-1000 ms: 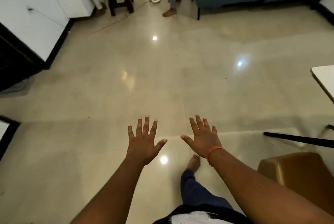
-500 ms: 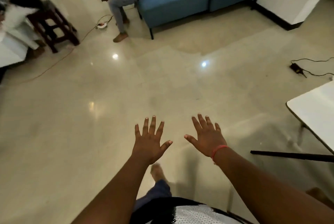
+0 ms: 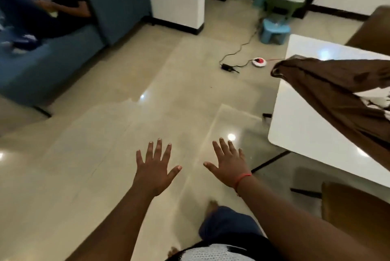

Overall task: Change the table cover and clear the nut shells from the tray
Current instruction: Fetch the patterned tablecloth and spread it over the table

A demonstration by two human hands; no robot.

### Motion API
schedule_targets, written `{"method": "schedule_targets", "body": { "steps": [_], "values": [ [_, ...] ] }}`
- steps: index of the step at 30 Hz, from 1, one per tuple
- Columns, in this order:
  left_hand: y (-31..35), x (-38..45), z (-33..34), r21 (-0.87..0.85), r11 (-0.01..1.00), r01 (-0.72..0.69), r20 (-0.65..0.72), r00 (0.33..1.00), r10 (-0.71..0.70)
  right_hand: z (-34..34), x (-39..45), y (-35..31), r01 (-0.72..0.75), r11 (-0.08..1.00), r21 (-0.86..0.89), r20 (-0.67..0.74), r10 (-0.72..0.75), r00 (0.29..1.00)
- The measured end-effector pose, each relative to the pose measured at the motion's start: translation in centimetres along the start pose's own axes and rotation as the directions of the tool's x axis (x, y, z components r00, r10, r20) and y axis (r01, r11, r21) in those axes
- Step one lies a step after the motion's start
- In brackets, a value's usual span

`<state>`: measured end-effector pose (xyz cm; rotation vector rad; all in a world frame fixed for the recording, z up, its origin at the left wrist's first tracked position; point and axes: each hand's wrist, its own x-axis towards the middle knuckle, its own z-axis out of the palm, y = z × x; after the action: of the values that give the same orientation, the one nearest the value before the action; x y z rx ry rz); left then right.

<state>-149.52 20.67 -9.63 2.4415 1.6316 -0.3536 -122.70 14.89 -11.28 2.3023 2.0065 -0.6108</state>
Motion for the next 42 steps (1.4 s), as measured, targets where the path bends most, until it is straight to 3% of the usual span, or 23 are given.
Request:
{"method": "schedule_targets", "body": {
  "steps": [8, 13, 20, 24, 28, 32, 36, 38, 40, 42],
  "values": [
    [4.5, 19.7, -4.6, 0.043, 0.968, -0.248, 0.068, 0.967, 0.245, -4.2, 12.5, 8.0, -0.224, 0.973, 0.046, 0.036, 0.223, 0.974],
    [8.1, 31.1, -9.0, 0.059, 0.940, -0.335, 0.096, 0.939, 0.329, -9.6, 20.5, 13.5, -0.314, 0.946, 0.081, -0.026, 0.316, 0.948],
    [15.2, 47.9, -14.3, 0.124, 0.797, -0.591, 0.115, 0.806, 0.580, -14.5, 29.2, 19.6, -0.538, 0.826, 0.168, -0.121, 0.559, 0.820],
    [20.7, 57.1, -17.1, 0.173, 0.650, -0.740, 0.127, 0.671, 0.730, -16.3, 32.3, 23.1, -0.690, 0.676, 0.259, -0.111, 0.730, 0.674],
    [25.3, 63.9, -20.1, 0.214, 0.484, -0.849, 0.177, 0.521, 0.835, -18.0, 33.3, 24.9, -0.810, 0.456, 0.369, -0.049, 0.880, 0.473],
    [30.8, 68.7, -21.7, 0.214, 0.384, -0.898, 0.232, 0.429, 0.873, -19.3, 33.4, 26.8, -0.847, 0.305, 0.436, -0.014, 0.943, 0.332],
    [38.3, 70.7, -21.3, 0.214, 0.217, -0.952, 0.253, 0.269, 0.929, -20.2, 32.8, 31.4, -0.861, 0.173, 0.478, -0.003, 0.981, 0.195],
    [42.1, 71.4, -20.7, 0.228, 0.163, -0.960, 0.268, 0.223, 0.937, -20.6, 32.8, 34.7, -0.847, 0.105, 0.520, -0.005, 0.993, 0.120],
    [45.1, 71.8, -20.5, 0.223, 0.121, -0.967, 0.292, 0.184, 0.938, -21.2, 33.0, 37.5, -0.803, -0.023, 0.595, 0.032, 0.999, -0.005],
    [47.7, 72.4, -20.1, 0.202, 0.080, -0.976, 0.295, 0.138, 0.945, -21.9, 33.1, 40.6, -0.645, -0.224, 0.731, 0.132, 0.973, -0.188]
  ]
}}
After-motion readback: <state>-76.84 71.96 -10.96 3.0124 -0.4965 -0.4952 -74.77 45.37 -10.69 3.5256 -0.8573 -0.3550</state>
